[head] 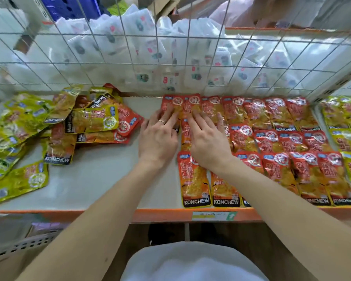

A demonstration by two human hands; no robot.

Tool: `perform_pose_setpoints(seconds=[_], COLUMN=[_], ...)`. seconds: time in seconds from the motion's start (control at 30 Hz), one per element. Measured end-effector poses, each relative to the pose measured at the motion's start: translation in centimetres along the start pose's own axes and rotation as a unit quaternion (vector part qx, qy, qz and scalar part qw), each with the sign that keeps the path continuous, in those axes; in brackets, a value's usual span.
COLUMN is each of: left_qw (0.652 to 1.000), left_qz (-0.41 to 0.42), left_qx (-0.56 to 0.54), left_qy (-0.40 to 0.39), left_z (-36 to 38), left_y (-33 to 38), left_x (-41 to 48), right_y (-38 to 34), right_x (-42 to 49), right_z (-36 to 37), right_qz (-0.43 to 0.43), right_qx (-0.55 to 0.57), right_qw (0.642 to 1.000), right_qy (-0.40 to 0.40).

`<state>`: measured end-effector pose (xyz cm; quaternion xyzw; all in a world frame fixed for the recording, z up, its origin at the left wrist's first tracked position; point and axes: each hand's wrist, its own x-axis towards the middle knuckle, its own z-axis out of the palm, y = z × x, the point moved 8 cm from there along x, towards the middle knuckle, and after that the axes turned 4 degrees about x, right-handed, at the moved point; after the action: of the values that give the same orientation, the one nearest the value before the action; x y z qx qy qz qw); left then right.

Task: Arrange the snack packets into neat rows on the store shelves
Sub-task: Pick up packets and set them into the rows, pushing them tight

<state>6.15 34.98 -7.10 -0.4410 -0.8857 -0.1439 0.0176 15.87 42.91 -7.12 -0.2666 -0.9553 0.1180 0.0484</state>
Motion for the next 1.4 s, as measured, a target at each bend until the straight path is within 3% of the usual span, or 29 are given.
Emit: perform_pose_setpoints(seconds=[0.13, 0.6, 0.83, 0.93, 1.07, 1.4], left_qw=[0.999, 1.000, 0.978, 0.977, 0.994, 0.994], left_qz=[-0.032, -0.021, -0.030, -0.021, 0.054, 0.056], left_qx=[-0.019, 0.006, -0.183, -0.204, -0.097, -0.090], left_qy=[0.014, -0.013, 0.101, 0.050, -0.022, -0.022], left_z=[-0.1, 0.9, -3.6, -3.8, -1.7, -1.7], left_y=[-0.5, -0.7, 0.0, 1.9, 4.6, 5.1], left_x=[0.0, 0.3, -5.7, -10.2, -13.1, -13.7], right_y=[-0.2, -0.2, 0.2, 0.2, 0.2, 1.0], right_x=[-0.1, 0.0, -0.1, -0.1, -0.2, -1.0], right_z=[0.1, -0.2, 0.0, -0.1, -0.2, -0.4], right_qz=[-0.002, 0.015, 0.010, 0.004, 0.001, -0.037], right_qx=[-0.021, -0.043, -0.044, -0.048, -0.044, 0.012], right_qw=[1.000, 0.999, 0.998, 0.997, 0.997, 0.999], right_qy=[-0.001, -0.028, -0.053, -0.059, -0.060, -0.032])
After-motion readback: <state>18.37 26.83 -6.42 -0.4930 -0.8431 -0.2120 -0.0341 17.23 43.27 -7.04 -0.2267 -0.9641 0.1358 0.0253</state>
